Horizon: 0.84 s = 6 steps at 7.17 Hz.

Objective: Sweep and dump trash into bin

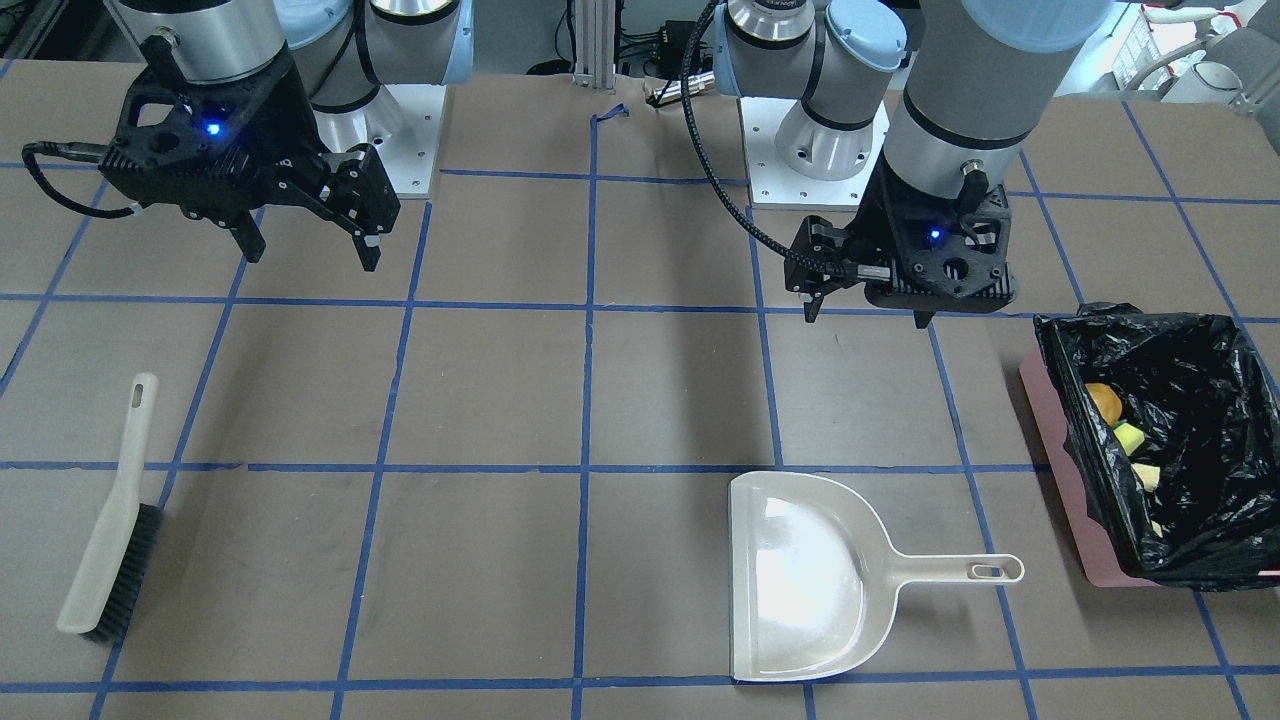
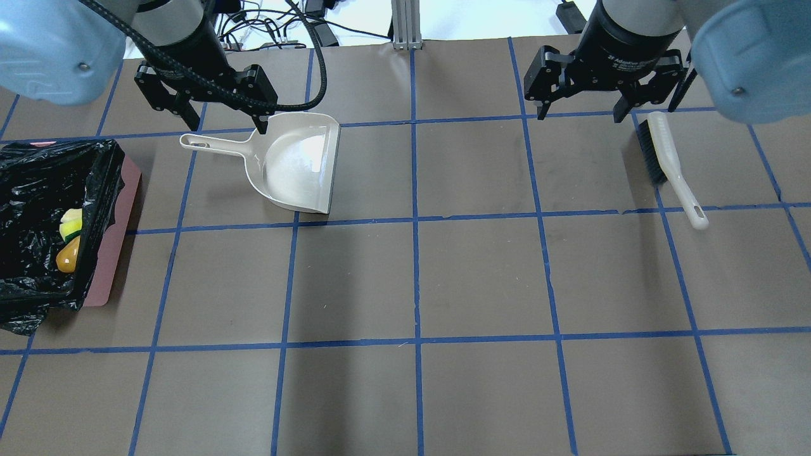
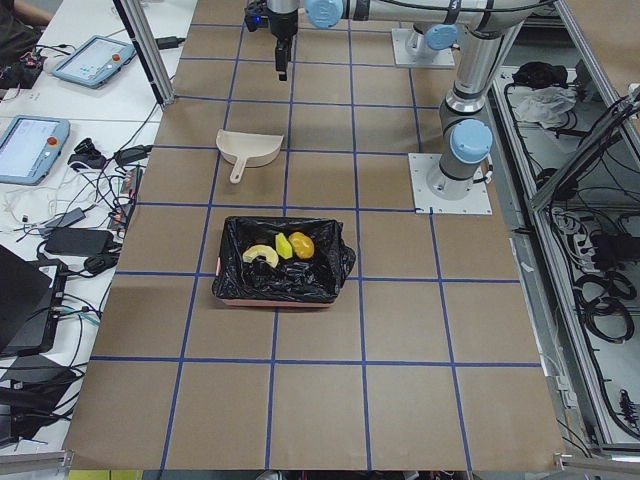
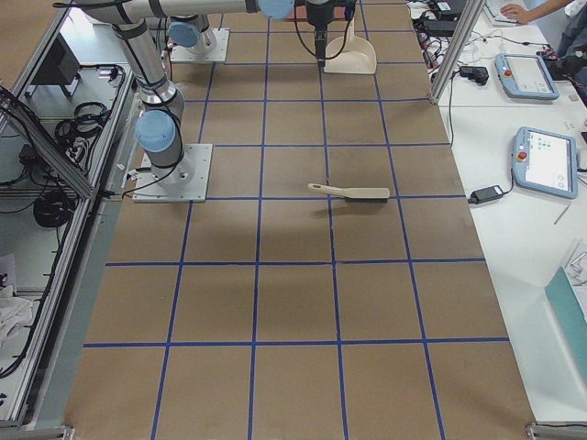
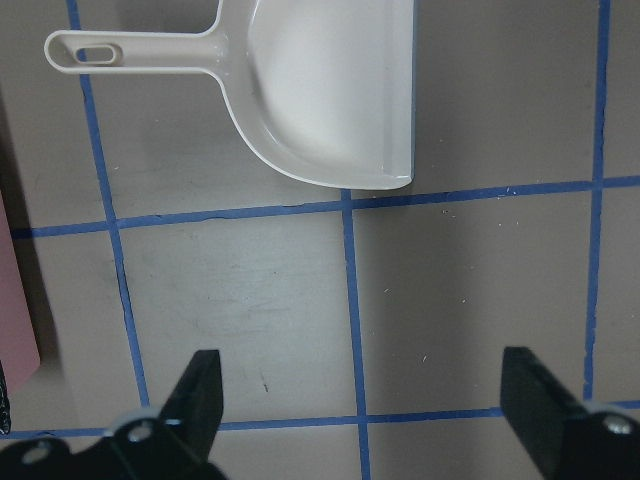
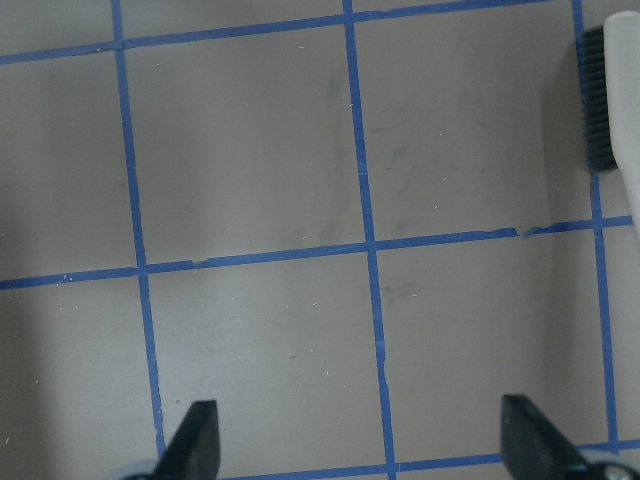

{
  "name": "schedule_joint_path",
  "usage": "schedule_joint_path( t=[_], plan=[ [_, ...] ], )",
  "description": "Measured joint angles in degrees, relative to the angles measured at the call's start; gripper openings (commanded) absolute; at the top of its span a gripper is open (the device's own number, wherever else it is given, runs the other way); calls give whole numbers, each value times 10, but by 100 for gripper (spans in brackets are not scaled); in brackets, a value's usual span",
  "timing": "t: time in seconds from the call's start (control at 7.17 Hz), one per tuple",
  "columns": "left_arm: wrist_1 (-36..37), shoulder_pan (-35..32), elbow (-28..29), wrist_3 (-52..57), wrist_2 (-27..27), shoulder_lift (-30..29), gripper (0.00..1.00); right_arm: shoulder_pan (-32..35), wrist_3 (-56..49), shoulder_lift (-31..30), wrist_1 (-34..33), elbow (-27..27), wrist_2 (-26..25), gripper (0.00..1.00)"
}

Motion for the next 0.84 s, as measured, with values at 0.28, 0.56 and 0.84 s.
schedule_joint_path(
  t=[0.28,0.56,0.84],
  plan=[
    [1,0,0,0,2,-8,100,0,0,0,0,0,0,100],
    [1,0,0,1,4,-11,100,0,-1,1,0,0,0,100],
    [3,1,-1,2,4,-17,100,0,-1,0,0,0,1,100]
  ],
)
